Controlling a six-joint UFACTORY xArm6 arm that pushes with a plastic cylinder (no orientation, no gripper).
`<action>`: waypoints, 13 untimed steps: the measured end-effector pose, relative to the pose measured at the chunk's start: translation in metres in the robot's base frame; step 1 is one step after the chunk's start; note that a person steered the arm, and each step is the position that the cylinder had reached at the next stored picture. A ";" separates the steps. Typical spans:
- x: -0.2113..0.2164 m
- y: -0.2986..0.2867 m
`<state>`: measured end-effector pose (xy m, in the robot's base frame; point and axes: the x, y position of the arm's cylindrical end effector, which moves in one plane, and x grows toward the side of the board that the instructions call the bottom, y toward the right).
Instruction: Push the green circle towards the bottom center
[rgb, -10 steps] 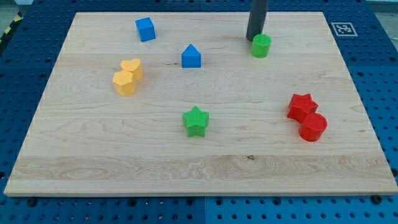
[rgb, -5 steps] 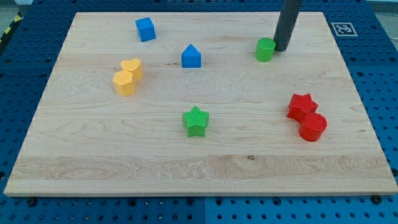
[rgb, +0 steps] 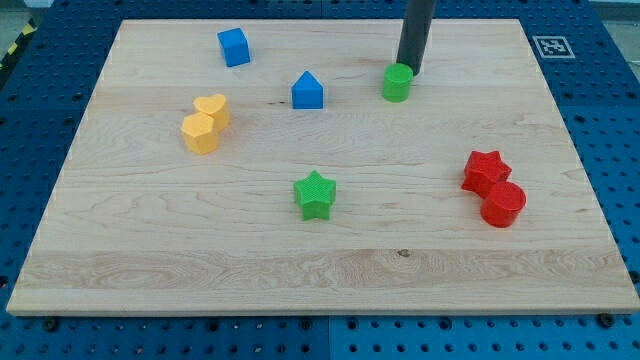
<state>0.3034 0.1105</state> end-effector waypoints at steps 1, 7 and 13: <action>0.017 0.000; 0.047 -0.042; 0.112 0.010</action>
<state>0.4153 0.1207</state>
